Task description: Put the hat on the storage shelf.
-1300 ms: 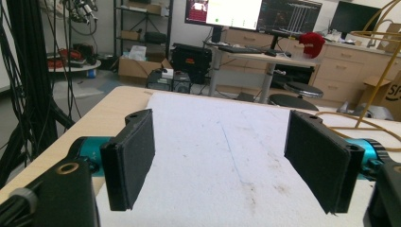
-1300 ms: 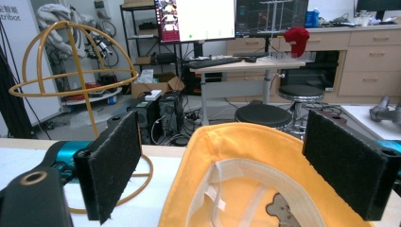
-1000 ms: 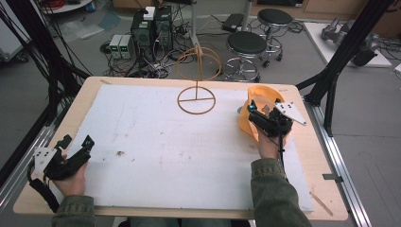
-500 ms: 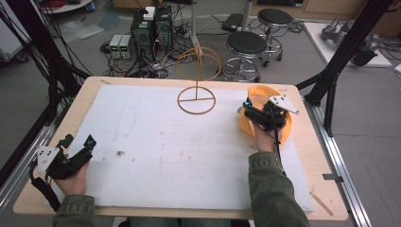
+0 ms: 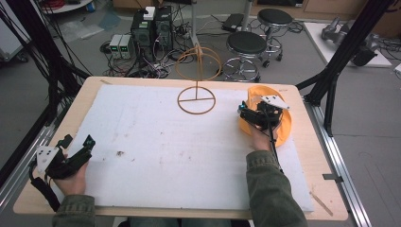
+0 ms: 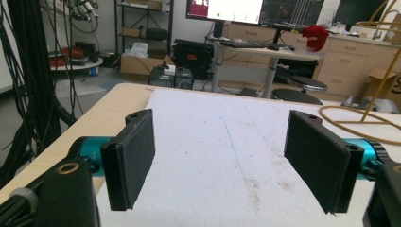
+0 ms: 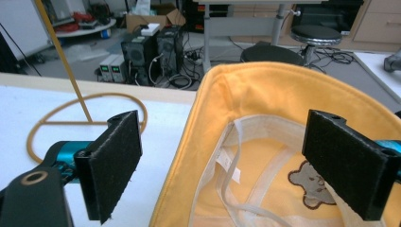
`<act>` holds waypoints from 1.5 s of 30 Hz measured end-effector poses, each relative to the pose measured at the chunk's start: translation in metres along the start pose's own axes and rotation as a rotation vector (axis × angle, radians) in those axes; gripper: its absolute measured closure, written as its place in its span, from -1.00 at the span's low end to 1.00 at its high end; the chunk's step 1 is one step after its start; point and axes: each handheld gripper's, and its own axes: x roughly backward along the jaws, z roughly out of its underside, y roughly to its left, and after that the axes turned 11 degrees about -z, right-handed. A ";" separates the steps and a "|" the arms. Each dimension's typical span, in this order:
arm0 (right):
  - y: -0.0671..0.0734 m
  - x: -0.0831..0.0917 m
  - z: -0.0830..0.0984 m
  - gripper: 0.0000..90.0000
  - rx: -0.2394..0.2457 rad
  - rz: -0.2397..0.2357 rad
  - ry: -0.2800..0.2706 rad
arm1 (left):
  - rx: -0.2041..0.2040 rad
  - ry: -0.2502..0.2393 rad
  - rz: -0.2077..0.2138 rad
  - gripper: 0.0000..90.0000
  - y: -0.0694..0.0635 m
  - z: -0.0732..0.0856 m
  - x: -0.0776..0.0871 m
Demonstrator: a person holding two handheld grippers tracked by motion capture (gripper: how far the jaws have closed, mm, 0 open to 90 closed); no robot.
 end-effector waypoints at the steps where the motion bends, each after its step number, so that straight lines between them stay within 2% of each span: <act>1: 0.000 -0.002 0.001 -0.74 0.004 -0.002 0.007 | -0.001 0.002 -0.001 -0.43 0.000 0.000 0.000; 6: 0.004 -0.007 0.004 -0.72 0.024 -0.001 0.038 | 0.006 0.003 -0.006 -0.43 0.002 0.000 0.000; 9: 0.007 -0.006 0.004 -0.50 0.051 0.000 0.055 | 0.006 0.000 -0.008 -0.43 0.002 0.000 0.000; 11: 0.009 -0.006 0.004 -0.41 0.048 -0.008 0.066 | 0.001 -0.002 -0.010 -0.43 0.001 0.000 0.000; 16: 0.009 -0.009 0.006 -0.18 0.031 0.006 0.119 | -0.004 -0.003 -0.010 -0.43 0.000 0.000 0.000; 17: 0.008 -0.009 0.007 -0.08 0.017 0.003 0.129 | -0.009 0.001 -0.009 -0.43 0.001 0.000 0.000; 20: 0.006 -0.009 0.008 0.59 -0.010 -0.039 0.174 | -0.014 0.004 -0.010 -0.43 0.000 0.000 -0.001; 22: 0.007 -0.008 0.007 0.90 -0.017 -0.049 0.195 | -0.015 0.004 -0.011 -0.43 0.000 0.000 -0.001; 25: 0.008 -0.007 0.007 0.94 -0.042 -0.044 0.214 | -0.016 0.004 -0.011 -0.43 0.000 0.000 -0.001; 28: 0.007 -0.005 0.006 0.95 -0.042 -0.036 0.210 | -0.015 0.006 -0.008 -0.43 0.000 0.000 -0.001; 45: 0.003 0.008 -0.001 0.94 -0.056 -0.005 0.134 | -0.018 0.008 -0.002 -0.43 -0.001 0.001 -0.001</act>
